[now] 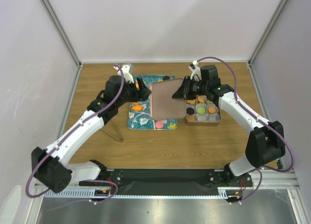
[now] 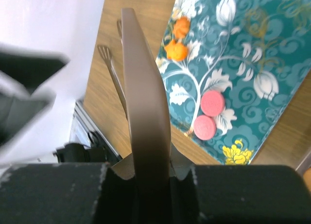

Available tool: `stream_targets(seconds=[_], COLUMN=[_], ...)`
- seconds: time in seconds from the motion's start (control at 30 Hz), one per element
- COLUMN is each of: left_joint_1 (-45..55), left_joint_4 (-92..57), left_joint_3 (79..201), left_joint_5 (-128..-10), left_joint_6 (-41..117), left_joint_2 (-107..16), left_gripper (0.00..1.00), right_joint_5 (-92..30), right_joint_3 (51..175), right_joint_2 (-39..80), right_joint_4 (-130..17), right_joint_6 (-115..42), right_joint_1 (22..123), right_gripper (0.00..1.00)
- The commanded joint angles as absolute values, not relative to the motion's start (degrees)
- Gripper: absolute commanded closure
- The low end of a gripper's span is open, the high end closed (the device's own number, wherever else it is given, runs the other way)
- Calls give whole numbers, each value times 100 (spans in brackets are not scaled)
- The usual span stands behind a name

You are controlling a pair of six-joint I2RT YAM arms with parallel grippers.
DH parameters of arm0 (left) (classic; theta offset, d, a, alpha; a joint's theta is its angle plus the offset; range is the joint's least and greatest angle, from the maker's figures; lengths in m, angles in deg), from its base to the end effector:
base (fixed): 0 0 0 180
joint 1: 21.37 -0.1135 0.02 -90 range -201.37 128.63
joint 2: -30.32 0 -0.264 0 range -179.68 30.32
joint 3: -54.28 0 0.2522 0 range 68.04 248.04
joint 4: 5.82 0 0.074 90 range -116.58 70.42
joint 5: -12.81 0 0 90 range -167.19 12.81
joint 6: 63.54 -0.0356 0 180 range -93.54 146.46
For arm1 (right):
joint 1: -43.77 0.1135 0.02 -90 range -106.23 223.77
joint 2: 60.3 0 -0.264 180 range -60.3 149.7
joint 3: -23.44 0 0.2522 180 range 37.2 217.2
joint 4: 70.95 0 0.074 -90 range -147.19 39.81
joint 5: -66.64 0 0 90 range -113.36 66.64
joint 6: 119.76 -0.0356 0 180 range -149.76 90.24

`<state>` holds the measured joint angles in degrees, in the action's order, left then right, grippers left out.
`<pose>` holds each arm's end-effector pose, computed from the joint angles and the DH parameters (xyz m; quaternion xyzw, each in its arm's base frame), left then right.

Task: Pack the cookies

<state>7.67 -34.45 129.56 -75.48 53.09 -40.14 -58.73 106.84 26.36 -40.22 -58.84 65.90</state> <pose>0.2471 -0.1384 0.3392 0.0258 0.8373 -0.2660 0.4770 0.3089 0.1479 0.3051 -0.0914 0.8483 0.4352 0.2875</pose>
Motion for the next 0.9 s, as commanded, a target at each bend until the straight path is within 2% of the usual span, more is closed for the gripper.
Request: stream_targets(seconds=[0.0,0.1,0.2,0.3,0.33,0.47,0.67,0.87], left_joint_1=[1553,2396,3319,4023,4338,4910,5228,5194], left_joint_4=[-2935,-2329,-1074,420,1329,3680,5264,6714], left_joint_3=[12932,12457,11765,11009,10797,9637,9388,9923], left_joint_5=[-8605,-9632,-10539,-10883,-10909,-10989,-10954,-10980], left_joint_6=[4188,3395,2420,1278,927,-1118,-2817,-4110], left_joint_2=[-3403,-3016,-2734,-2707,-2716,-3066,-4253,-5711], left_gripper=[23,20,18,17,17,15,14,12], right_joint_5=[-5869,-5816,-5798,-5851,-5877,-5816,-5658,-5640], right_joint_3=[11357,11813,12164,12393,12455,12790,12913,12764], right_joint_2=[2733,2943,3155,3304,3339,3445,3392,3270], right_joint_4=[-3752,-3373,-3091,-2951,-2915,-2573,-2432,-2440], right_joint_6=[-6113,-6140,-6192,-6341,-6359,-6333,-6360,-6439], right_joint_1=[6478,6416,6355,6284,6267,6232,6223,6232], right_gripper=[100,100,100,100,100,100,100,100])
